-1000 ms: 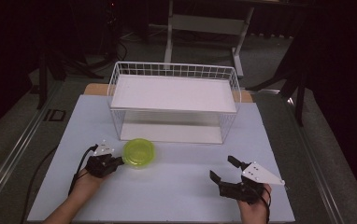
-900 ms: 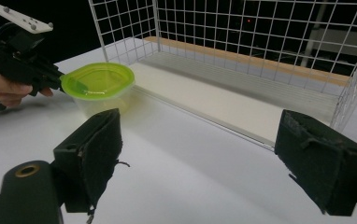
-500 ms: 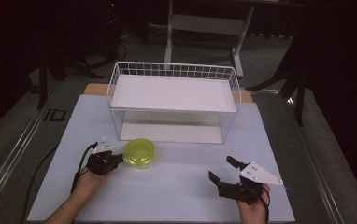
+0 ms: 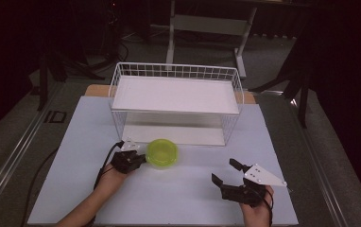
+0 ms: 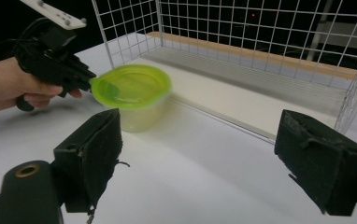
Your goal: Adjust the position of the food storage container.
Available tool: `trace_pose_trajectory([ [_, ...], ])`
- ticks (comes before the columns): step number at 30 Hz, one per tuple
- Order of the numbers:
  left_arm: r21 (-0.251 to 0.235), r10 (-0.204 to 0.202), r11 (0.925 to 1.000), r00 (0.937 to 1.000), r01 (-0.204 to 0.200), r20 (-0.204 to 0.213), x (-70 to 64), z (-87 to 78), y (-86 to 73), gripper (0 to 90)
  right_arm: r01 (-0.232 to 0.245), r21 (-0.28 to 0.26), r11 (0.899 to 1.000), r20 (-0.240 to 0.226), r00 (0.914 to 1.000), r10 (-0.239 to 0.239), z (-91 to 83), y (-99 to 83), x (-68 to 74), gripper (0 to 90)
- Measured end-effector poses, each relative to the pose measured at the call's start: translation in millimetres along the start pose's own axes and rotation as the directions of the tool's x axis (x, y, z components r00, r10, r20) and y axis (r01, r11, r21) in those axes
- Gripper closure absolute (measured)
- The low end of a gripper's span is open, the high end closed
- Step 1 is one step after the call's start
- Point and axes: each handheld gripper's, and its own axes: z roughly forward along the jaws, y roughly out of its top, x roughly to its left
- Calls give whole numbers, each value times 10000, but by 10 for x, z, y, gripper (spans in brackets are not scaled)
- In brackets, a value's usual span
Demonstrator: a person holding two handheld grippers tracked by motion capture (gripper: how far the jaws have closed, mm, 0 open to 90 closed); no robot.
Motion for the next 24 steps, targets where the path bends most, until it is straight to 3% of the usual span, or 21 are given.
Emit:
trace_pose_trajectory([
  [4, 125, 187, 9997, 9997, -189, 161, -84, 100, 42, 900, 13, 33, 10000, -24, 10000, -13, -3, -3, -1, 150],
  [8, 157, 256, 9995, 9996, -259, 156, -109, 81, 33, 900, 3, 60, 10000, -4, 10000, -3, -4, -7, -9, 150],
  [12, -35, -32, 10000, 9998, 32, 203, -67, 0, -17, 900, -2, 39, 10000, 10, 10000, 2, -5, -9, -18, 150],
  [18, -173, -252, 9995, 9991, 258, 340, -65, 27, -14, 900, -64, 126, 9999, -3, 10000, 64, 13, -14, -15, 150],
  [24, -72, 55, 10000, 9995, -53, 302, -105, 115, 46, 900, -63, 177, 9998, -55, 10000, 64, 20, -22, -18, 150],
])
